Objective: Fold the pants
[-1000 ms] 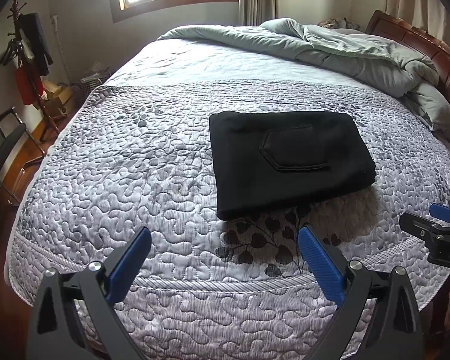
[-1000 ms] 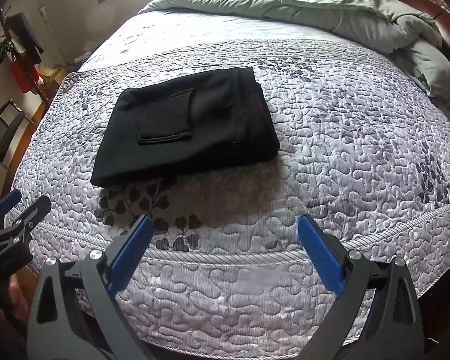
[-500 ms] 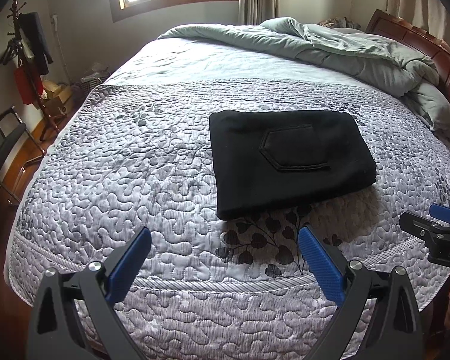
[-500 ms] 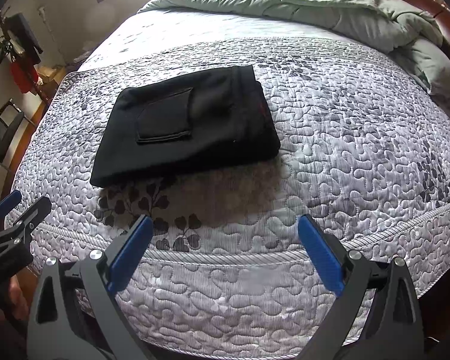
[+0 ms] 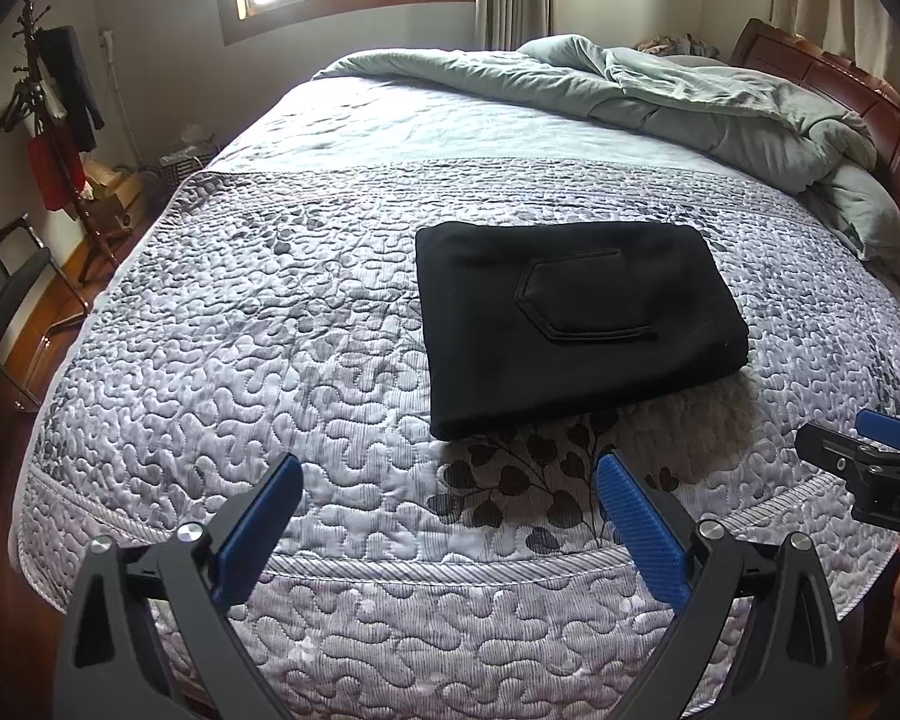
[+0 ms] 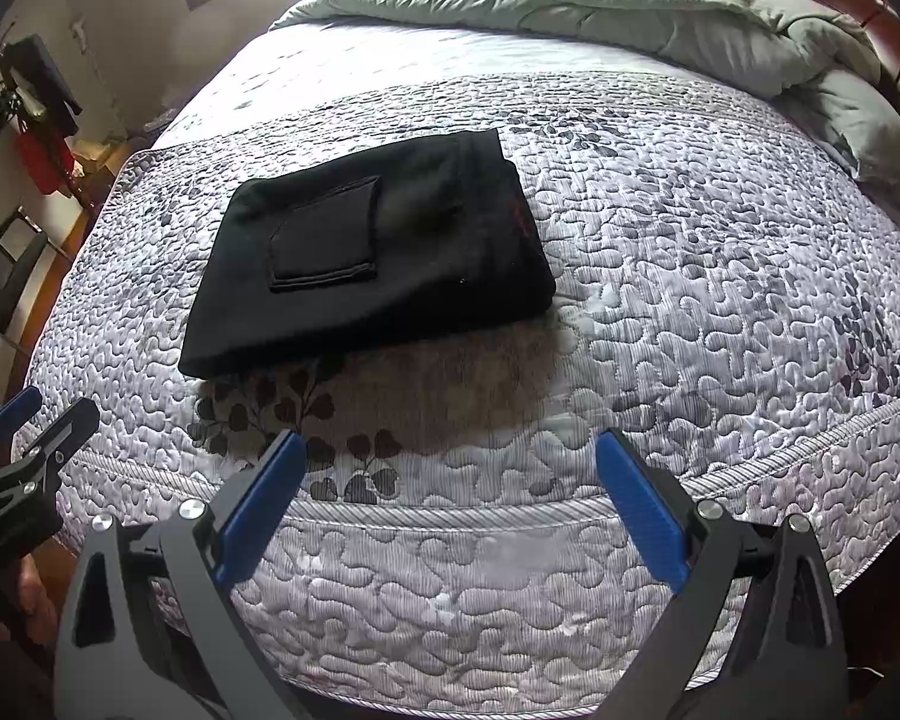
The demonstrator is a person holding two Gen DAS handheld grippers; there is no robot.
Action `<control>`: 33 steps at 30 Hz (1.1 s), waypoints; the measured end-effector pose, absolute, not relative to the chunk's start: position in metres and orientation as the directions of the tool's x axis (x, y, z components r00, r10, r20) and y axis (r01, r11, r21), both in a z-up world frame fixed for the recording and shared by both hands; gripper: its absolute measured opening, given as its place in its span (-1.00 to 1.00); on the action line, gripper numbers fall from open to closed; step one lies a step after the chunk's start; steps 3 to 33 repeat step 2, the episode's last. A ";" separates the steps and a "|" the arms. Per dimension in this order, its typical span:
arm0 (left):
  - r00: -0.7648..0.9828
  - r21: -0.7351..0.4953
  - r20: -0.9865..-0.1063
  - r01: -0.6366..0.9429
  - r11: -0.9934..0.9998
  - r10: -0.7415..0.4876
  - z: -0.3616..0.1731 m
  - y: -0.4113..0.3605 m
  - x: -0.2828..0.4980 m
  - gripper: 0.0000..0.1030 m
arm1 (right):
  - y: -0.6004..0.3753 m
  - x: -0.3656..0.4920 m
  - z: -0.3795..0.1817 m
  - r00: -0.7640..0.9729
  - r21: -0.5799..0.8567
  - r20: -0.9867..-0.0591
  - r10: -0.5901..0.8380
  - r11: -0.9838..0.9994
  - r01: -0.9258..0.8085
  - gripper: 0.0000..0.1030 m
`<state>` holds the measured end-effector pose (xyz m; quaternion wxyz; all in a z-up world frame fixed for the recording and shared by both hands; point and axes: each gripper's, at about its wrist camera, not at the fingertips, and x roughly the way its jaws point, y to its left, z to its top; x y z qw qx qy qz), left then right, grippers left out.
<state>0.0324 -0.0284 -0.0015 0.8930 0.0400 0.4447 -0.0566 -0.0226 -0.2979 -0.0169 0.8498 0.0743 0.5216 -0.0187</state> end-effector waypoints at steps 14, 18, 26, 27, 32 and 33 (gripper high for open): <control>0.599 0.021 -0.798 0.138 0.990 -0.066 -0.001 -0.028 0.032 0.92 | -0.298 -0.023 -0.017 0.456 0.109 -0.889 0.046 0.988 0.112 0.88; 0.599 0.021 -0.798 0.138 0.990 -0.066 -0.001 -0.028 0.032 0.92 | -0.298 -0.023 -0.017 0.456 0.109 -0.889 0.046 0.988 0.112 0.88; 0.599 0.021 -0.798 0.138 0.990 -0.066 -0.001 -0.028 0.032 0.92 | -0.298 -0.023 -0.017 0.456 0.109 -0.889 0.046 0.988 0.112 0.88; 0.599 0.021 -0.798 0.138 0.990 -0.066 -0.001 -0.028 0.032 0.92 | -0.298 -0.023 -0.017 0.456 0.109 -0.889 0.046 0.988 0.112 0.88; 0.599 0.021 -0.798 0.138 0.990 -0.066 -0.001 -0.028 0.032 0.92 | -0.298 -0.023 -0.017 0.456 0.109 -0.889 0.046 0.988 0.112 0.88; 0.599 0.021 -0.798 0.138 0.990 -0.066 -0.001 -0.028 0.032 0.92 | -0.298 -0.023 -0.017 0.456 0.109 -0.889 0.046 0.988 0.112 0.88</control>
